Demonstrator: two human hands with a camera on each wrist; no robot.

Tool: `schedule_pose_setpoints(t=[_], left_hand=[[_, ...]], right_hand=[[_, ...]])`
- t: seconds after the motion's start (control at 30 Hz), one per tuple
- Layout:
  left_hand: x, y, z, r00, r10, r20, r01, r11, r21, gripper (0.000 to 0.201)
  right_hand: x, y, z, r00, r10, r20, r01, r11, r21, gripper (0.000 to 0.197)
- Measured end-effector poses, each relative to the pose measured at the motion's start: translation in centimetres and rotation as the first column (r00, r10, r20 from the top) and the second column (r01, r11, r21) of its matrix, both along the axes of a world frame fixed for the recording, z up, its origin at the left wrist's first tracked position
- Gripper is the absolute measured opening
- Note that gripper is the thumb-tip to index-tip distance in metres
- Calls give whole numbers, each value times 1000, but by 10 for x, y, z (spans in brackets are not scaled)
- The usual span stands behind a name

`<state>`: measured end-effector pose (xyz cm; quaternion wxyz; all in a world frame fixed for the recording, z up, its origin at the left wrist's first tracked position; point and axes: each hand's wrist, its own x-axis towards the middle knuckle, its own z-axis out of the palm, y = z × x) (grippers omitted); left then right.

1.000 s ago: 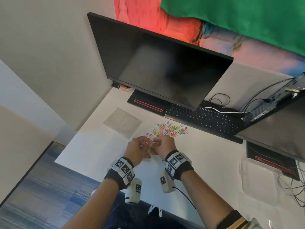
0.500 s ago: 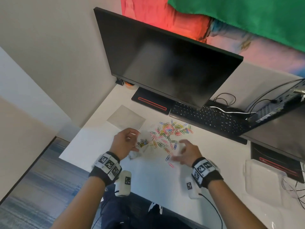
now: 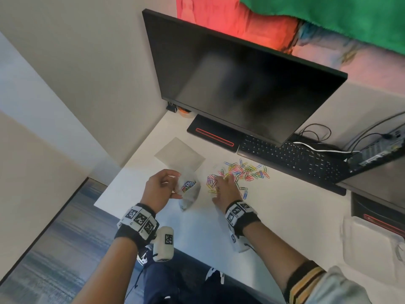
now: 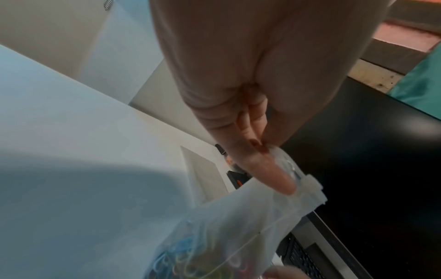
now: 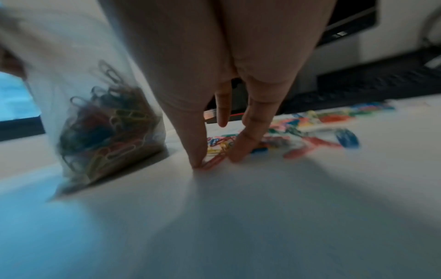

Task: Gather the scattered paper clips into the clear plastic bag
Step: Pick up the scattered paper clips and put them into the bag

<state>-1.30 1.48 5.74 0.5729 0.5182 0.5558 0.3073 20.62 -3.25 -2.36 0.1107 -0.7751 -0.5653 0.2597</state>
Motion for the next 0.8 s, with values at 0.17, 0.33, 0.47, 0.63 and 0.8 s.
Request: schedule_pose_setpoints(t=[0.17,0.33,0.47,0.63,0.8], left_hand=[[0,1,-3,1000,6,17,-6,1000,-11,14],[-1,2,-3,1000,15,21,-15,1000,-5,16],[3,2,-6,1000,9,17,-9,1000,-5,16],[18,-11,-14,997,-78,-1,78,996,-30,17],[38,-16,-16,994,-108,5,108,993,-54,22]], right_hand=[[-4,13,-10,821,410,397,-392,911,-129,60],[6,14,-15,749,554,363,-475,831,-289,65],[15,12,-15,717,573,396,-547,815,-190,39],[29,21,1,774,518,365,-490,854,-174,18],[55,21,14,981,-151,-121,161,984,77,14]])
